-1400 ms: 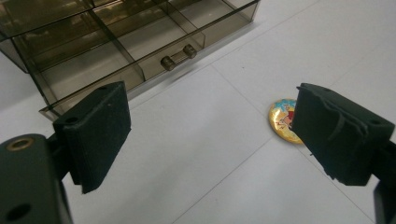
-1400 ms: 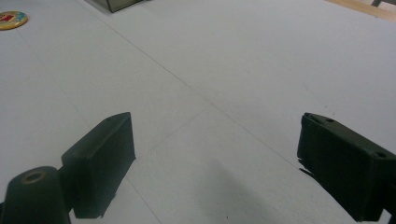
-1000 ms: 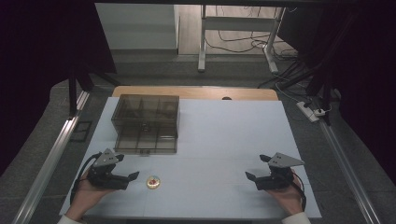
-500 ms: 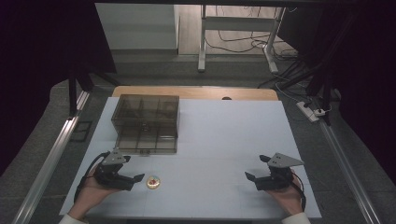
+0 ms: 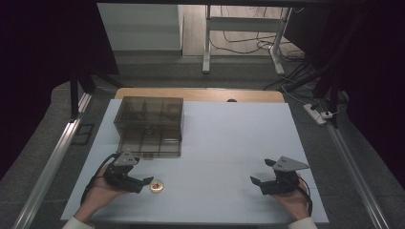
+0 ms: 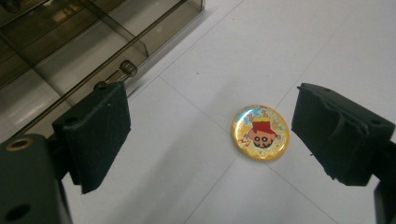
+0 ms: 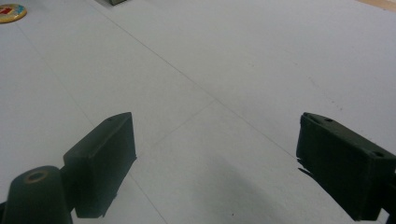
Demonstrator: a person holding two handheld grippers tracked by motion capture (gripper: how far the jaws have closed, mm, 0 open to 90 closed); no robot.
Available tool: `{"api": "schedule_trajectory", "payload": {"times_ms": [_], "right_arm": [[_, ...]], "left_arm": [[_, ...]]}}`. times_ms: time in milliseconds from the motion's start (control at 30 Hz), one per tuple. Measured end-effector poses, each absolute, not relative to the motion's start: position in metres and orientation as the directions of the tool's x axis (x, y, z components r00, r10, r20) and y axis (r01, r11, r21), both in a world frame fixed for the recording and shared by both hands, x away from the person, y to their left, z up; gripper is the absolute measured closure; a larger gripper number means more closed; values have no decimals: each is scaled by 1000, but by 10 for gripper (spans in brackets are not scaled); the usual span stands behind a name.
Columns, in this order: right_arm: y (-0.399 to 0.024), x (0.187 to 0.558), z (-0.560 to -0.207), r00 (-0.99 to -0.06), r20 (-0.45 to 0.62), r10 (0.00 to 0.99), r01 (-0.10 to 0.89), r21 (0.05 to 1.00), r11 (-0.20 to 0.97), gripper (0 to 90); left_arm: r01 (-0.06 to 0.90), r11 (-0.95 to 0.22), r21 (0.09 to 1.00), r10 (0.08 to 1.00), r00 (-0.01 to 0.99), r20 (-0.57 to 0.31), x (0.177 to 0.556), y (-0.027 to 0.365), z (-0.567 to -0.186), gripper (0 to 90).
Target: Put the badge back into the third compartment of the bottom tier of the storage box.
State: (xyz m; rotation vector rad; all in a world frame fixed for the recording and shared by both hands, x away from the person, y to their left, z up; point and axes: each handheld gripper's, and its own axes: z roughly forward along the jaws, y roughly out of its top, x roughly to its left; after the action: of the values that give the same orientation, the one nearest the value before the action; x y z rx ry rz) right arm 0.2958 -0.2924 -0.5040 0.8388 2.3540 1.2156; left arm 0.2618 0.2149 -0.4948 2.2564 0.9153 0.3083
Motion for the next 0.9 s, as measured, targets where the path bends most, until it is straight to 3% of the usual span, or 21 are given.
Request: {"api": "schedule_trajectory", "payload": {"times_ms": [567, 900], "right_arm": [[-292, 295, -504, -755, -47, 654, 342, 822, 455, 116], [-293, 295, -505, -752, -51, 657, 347, 817, 461, 116]], "left_arm": [[514, -584, 628, 631, 774, -47, 286, 190, -494, 117], [516, -649, 559, 589, 806, -60, 289, 180, -505, 120]]}}
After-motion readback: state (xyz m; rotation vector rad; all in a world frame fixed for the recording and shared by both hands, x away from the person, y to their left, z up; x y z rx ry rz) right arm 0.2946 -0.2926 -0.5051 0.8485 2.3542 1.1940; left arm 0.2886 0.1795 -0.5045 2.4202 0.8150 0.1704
